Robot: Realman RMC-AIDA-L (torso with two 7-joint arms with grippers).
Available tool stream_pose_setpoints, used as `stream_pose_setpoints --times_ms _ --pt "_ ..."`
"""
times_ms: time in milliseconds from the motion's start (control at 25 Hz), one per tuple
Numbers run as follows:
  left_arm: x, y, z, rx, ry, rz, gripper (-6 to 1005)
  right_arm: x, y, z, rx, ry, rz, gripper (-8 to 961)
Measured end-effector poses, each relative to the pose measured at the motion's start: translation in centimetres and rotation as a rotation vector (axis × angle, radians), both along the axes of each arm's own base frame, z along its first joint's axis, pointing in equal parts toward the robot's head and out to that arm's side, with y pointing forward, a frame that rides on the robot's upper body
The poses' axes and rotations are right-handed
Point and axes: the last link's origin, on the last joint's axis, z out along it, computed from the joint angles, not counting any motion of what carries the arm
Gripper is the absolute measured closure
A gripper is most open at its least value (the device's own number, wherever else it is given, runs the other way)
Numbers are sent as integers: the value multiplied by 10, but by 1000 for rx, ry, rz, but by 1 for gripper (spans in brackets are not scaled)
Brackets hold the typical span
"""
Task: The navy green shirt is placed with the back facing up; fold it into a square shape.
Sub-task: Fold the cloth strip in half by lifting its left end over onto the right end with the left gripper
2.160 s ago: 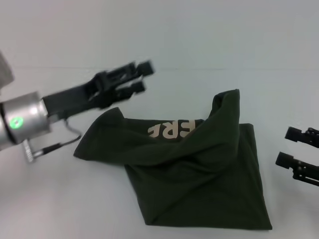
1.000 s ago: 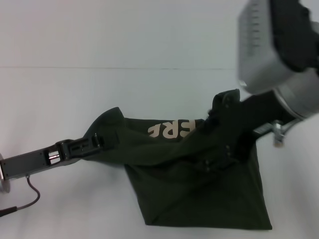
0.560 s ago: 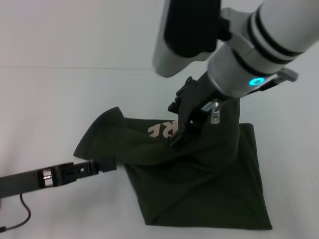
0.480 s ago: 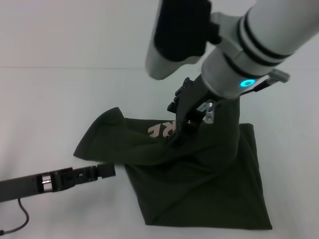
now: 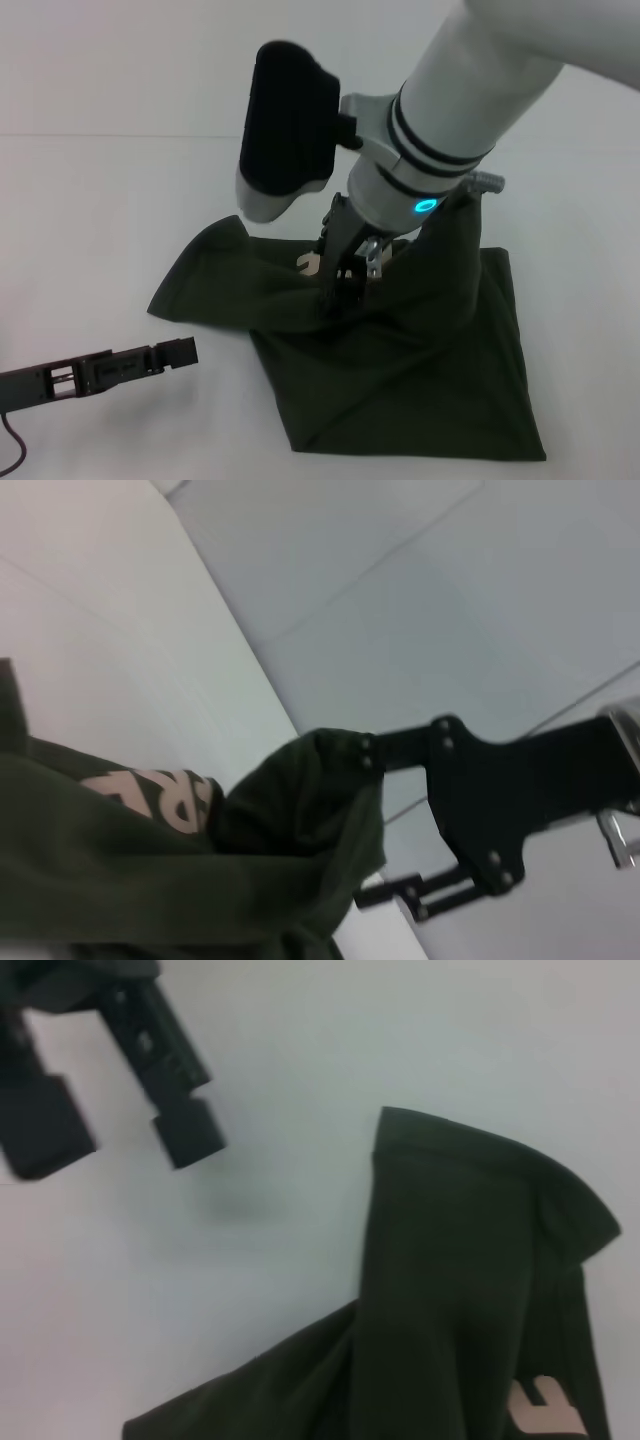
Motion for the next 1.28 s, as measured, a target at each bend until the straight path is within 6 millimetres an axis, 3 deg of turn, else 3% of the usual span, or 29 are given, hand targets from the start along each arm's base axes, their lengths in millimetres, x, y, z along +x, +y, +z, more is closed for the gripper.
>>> stream_pose_setpoints --times_ms 400,1120,1280 --pt "-1 -1 1 5 2 5 127 12 -11 -19 -46 -71 63 193" --pt "2 4 -2 12 -2 2 126 24 -9 -33 -44 -108 128 194" --pt "3 6 -2 10 -2 -2 126 25 -9 -33 -47 -116 138 381"
